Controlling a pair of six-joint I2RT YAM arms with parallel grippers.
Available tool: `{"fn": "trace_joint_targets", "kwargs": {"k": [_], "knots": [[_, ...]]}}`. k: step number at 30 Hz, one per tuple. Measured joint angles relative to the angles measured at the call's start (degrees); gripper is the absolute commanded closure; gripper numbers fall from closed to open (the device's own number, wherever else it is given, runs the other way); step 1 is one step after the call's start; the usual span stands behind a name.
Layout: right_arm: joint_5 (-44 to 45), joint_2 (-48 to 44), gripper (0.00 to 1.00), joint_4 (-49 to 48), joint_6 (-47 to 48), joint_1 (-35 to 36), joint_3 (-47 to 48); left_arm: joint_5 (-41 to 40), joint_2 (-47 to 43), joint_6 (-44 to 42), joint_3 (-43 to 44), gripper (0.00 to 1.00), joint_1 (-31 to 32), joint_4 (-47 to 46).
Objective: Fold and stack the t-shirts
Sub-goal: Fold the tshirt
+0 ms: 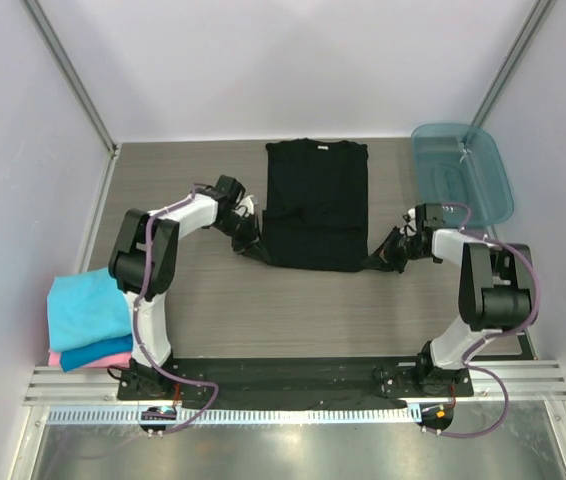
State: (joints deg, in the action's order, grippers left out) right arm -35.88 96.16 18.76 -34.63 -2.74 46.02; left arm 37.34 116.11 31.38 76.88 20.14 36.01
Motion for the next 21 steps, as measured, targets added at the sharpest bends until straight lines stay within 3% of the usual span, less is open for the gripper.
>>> {"fn": "trace_joint_targets", "kwargs": {"k": [11,21], "knots": [[-4.9,-19.2,0.99,1.3,-3.7,0.0,-5.7,0.1,-15.8,-4.5,-1.2,1.0,0.0,3.7],[-6.1,-29.2,0.99,7.8,-3.8,0.0,-9.4,-0.2,-21.1,-6.6,-9.1,1.0,1.1,6.1]]}}
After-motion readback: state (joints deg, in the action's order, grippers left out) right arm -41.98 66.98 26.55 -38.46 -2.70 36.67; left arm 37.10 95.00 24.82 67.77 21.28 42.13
